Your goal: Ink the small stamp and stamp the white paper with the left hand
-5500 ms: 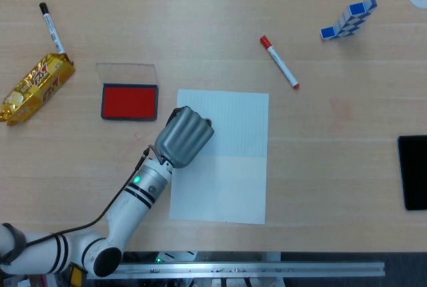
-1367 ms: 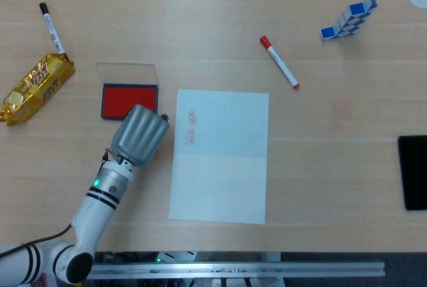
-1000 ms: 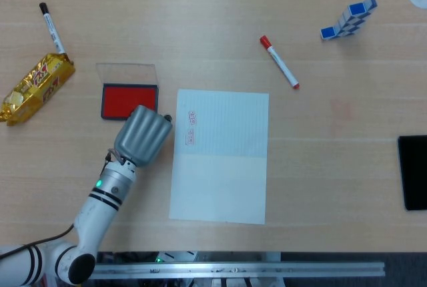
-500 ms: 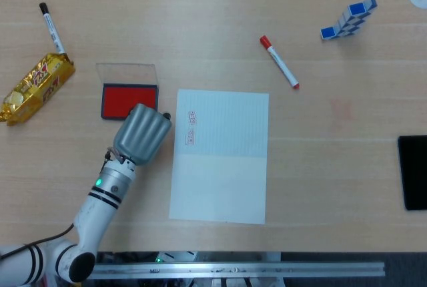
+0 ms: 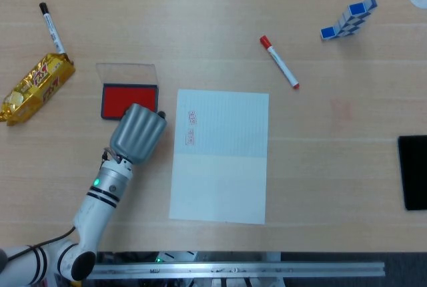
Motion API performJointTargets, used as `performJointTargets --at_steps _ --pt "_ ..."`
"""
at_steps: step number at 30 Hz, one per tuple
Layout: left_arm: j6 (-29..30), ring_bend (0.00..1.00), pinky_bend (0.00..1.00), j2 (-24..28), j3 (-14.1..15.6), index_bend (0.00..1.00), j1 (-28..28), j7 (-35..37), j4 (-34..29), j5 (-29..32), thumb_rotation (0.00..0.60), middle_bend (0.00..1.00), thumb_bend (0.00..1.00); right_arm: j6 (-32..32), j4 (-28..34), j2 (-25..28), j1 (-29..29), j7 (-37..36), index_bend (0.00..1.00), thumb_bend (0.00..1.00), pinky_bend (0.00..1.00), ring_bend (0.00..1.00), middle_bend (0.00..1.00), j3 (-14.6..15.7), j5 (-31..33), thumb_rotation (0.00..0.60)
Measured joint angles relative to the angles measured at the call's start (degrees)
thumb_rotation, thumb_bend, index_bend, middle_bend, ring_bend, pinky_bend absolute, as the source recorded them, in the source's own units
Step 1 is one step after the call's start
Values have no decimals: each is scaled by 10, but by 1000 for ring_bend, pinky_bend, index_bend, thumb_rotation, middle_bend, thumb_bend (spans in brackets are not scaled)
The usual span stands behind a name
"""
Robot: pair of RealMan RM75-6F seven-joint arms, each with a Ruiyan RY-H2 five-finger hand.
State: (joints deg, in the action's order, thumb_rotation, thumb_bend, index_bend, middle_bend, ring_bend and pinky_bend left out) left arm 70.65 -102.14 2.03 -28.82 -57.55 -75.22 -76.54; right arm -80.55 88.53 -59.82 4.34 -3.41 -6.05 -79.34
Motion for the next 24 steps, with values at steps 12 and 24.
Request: performJointTargets --at_steps 12,24 --pt "-7 1000 1000 -14 2 532 10 2 14 -7 600 1000 274 -3 4 4 -2 3 239 110 388 259 327 0 2 600" --pt "-4 999 1000 4 -2 382 19 -25 -32 1 600 999 274 -4 8 6 0 6 239 111 388 259 327 -1 1 600"
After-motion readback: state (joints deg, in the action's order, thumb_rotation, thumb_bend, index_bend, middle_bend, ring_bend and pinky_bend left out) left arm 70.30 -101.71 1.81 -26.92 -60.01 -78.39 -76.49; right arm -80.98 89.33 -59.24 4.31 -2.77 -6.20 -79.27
